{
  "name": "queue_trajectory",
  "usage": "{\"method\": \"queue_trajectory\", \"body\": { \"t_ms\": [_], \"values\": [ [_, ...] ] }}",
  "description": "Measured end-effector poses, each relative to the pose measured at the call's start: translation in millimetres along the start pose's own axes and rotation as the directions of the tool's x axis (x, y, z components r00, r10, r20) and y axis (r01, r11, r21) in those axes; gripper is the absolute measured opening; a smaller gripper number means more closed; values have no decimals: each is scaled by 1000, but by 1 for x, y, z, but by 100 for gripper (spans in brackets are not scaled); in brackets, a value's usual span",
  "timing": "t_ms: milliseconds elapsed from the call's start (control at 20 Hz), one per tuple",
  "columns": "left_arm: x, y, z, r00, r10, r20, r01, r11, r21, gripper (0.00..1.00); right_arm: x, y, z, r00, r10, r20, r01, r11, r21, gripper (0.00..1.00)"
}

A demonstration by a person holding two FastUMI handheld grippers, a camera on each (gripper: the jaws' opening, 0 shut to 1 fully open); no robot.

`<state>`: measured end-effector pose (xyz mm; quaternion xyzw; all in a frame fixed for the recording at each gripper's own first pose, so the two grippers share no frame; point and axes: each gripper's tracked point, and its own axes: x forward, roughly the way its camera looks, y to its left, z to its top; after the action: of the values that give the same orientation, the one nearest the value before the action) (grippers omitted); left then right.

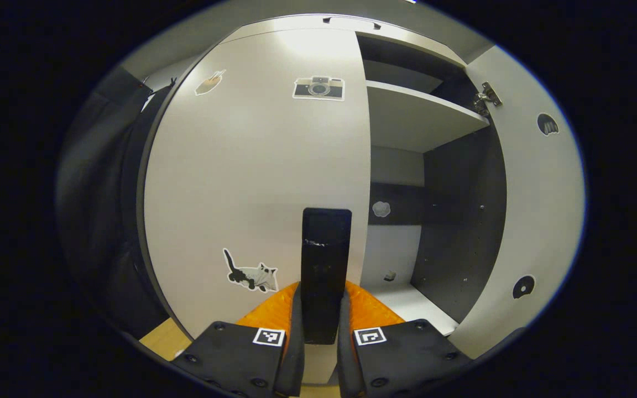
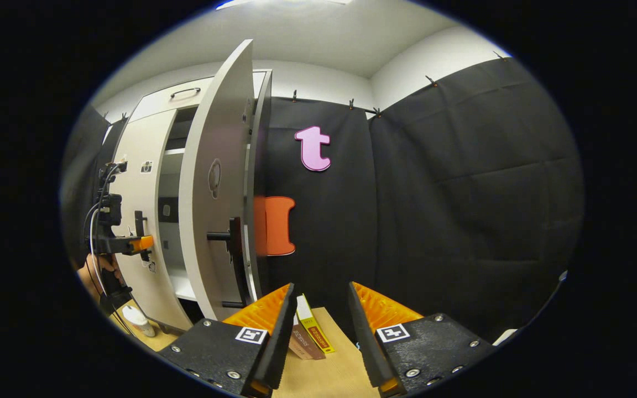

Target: Open the right door of the double-door shoe cabinet with the right hand, and open the left door with the left hand.

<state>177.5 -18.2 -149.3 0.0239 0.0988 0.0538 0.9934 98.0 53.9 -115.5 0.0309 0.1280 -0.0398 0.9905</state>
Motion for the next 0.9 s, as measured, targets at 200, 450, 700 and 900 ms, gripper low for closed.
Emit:
{"method": "queue_trajectory", "body": {
  "t_ms": [200, 450, 700, 900],
  "values": [
    [-5, 4, -2, 999, 31, -21, -31, 1000, 0, 24, 2, 5, 3, 999, 32, 8, -32, 999, 3, 58],
    [-10, 10, -1, 997, 68, -27, -68, 998, -5, 24, 1, 12, 8, 995, 88, 36, -88, 996, -6, 58],
    [-15, 18, 0, 992, 122, -35, -122, 993, -7, 24, 9, 20, 9, 988, 151, 38, -152, 988, 1, 58],
    [-28, 23, -1, 988, 155, -30, -155, 988, -22, 24, 13, 21, 11, 982, 180, 48, -180, 984, 0, 58]
  ]
}}
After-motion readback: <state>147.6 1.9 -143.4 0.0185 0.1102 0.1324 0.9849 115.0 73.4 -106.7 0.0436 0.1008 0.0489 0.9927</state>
